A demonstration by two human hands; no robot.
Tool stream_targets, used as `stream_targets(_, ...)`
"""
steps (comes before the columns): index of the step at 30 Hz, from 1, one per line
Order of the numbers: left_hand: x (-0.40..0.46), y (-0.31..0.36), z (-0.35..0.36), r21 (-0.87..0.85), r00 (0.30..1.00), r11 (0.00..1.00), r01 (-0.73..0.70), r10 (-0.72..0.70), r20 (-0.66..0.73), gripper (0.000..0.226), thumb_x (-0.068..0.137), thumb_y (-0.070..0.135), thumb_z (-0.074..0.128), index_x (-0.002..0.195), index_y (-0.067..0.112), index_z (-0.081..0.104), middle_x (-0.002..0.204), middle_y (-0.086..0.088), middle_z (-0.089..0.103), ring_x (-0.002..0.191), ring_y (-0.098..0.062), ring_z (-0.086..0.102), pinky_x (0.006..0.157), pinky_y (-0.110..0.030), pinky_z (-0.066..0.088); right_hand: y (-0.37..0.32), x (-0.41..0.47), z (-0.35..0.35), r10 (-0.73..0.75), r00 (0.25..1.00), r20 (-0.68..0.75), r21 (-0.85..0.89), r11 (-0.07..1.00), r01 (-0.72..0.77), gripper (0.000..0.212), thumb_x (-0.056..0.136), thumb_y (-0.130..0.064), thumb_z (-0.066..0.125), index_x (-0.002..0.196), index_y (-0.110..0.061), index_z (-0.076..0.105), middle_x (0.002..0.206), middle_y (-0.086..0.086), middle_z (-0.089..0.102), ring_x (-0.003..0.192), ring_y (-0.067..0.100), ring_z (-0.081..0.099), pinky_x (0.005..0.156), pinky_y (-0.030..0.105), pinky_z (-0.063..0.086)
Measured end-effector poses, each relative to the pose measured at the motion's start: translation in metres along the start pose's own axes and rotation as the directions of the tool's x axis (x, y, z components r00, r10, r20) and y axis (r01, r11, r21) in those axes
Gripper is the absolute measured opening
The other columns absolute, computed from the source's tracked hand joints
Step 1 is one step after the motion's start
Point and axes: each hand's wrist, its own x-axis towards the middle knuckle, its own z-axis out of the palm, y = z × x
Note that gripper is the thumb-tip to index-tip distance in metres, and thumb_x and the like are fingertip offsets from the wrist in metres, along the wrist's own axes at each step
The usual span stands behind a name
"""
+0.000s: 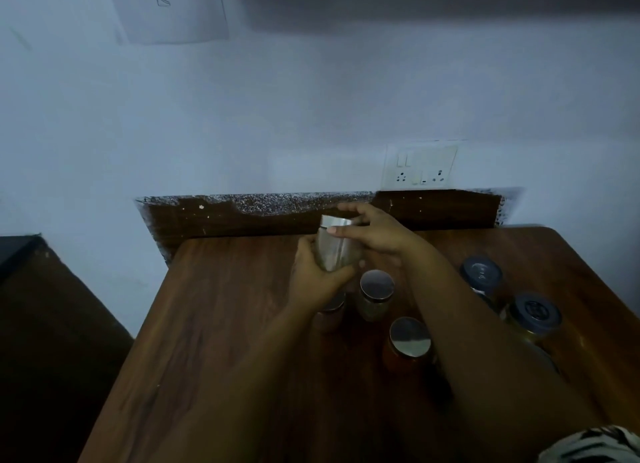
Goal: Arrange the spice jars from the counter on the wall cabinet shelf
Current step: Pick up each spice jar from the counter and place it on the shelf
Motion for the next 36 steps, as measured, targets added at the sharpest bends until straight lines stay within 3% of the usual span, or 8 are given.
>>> stream_targets(7,0.004,0.015,0.0,-0.021,0.979,0.988,-0.155,0.156,0.133,0.103,0.054,0.06,0.086,0.13,0.034,0.021,0.135,0.0,0.037,0.124,-0.013,0.05,0.095,-0.039,0.054,-0.012,0.01,-0.011,-0.074,0.986,-0.148,0.03,0.996,0.079,0.053,0.067,-0.035,0.087,0.114,-0.023,0.066,0.115,-0.001,0.062,0.104,0.017,0.062,0.082,0.033,0.057)
stream_targets(13,0.001,0.037,-0.001,0.229,0.925,0.916,-0.329,0.362,-0.118,0.086,0.055,0.044,0.087,0.121,0.02,0.038,0.112,0.006,0.045,0.104,-0.011,0.05,0.08,-0.028,0.05,-0.015,0.01,-0.019,-0.083,0.985,-0.154,0.208,0.971,0.115,0.053,0.073,-0.043,0.081,0.119,-0.021,0.063,0.121,0.004,0.063,0.108,0.022,0.064,0.073,0.031,0.055)
stream_targets(18,0.003,0.037,0.012,0.396,0.818,0.804,-0.444,0.544,-0.186,0.084,0.056,0.048,0.076,0.124,0.012,0.04,0.11,-0.004,0.043,0.101,-0.016,0.04,0.086,-0.034,0.043,-0.02,0.009,-0.021,-0.064,0.984,-0.165,0.059,0.995,0.075,0.057,0.073,-0.048,0.079,0.12,-0.022,0.061,0.118,0.001,0.062,0.106,0.02,0.063,0.086,0.037,0.056)
stream_targets(21,0.003,0.037,0.01,0.27,0.872,0.866,-0.421,0.469,-0.143,0.097,0.058,0.061,0.079,0.131,0.013,0.037,0.12,-0.001,0.041,0.112,-0.015,0.044,0.088,-0.029,0.047,-0.022,0.009,-0.024,-0.075,0.974,-0.212,0.06,0.994,0.089,0.054,0.069,-0.048,0.082,0.113,-0.023,0.064,0.113,-0.001,0.066,0.099,0.017,0.066,0.076,0.032,0.056)
stream_targets(24,0.007,0.037,0.009,-0.191,0.991,0.973,-0.128,0.119,-0.058,0.103,0.058,0.067,0.078,0.138,0.02,0.031,0.13,-0.005,0.047,0.116,-0.018,0.056,0.091,-0.034,0.055,-0.023,0.008,-0.029,-0.096,0.96,-0.262,0.054,0.992,0.114,0.048,0.069,-0.045,0.083,0.108,-0.023,0.065,0.109,-0.002,0.066,0.097,0.017,0.066,0.073,0.031,0.056)
stream_targets(28,0.012,0.041,0.001,-0.637,0.888,0.643,0.425,-0.16,0.431,0.085,0.067,0.047,0.078,0.135,0.006,0.048,0.12,-0.017,0.064,0.108,-0.03,0.065,0.096,-0.045,0.052,-0.025,0.005,-0.03,-0.122,0.957,-0.264,0.12,0.98,0.158,0.05,0.069,-0.045,0.082,0.108,-0.017,0.068,0.109,0.003,0.069,0.099,0.021,0.067,0.079,0.034,0.056)
stream_targets(34,0.004,0.05,0.019,-0.357,0.996,0.933,0.046,-0.015,0.088,0.078,0.063,0.047,0.086,0.124,0.021,0.046,0.118,-0.001,0.06,0.105,-0.013,0.065,0.084,-0.026,0.057,-0.029,0.007,-0.017,-0.052,0.927,-0.372,0.084,0.993,0.089,0.068,0.068,-0.056,0.079,0.121,-0.024,0.052,0.114,-0.001,0.061,0.1,0.02,0.064,0.086,0.041,0.056)
stream_targets(36,0.009,0.05,0.011,-0.357,0.987,0.93,0.089,-0.032,0.16,0.083,0.055,0.058,0.083,0.123,0.025,0.047,0.117,0.0,0.06,0.108,-0.017,0.063,0.085,-0.028,0.054,-0.028,0.005,-0.015,-0.067,0.925,-0.375,0.086,0.991,0.106,0.052,0.071,-0.052,0.077,0.11,-0.025,0.056,0.109,0.0,0.065,0.096,0.021,0.066,0.085,0.042,0.057)
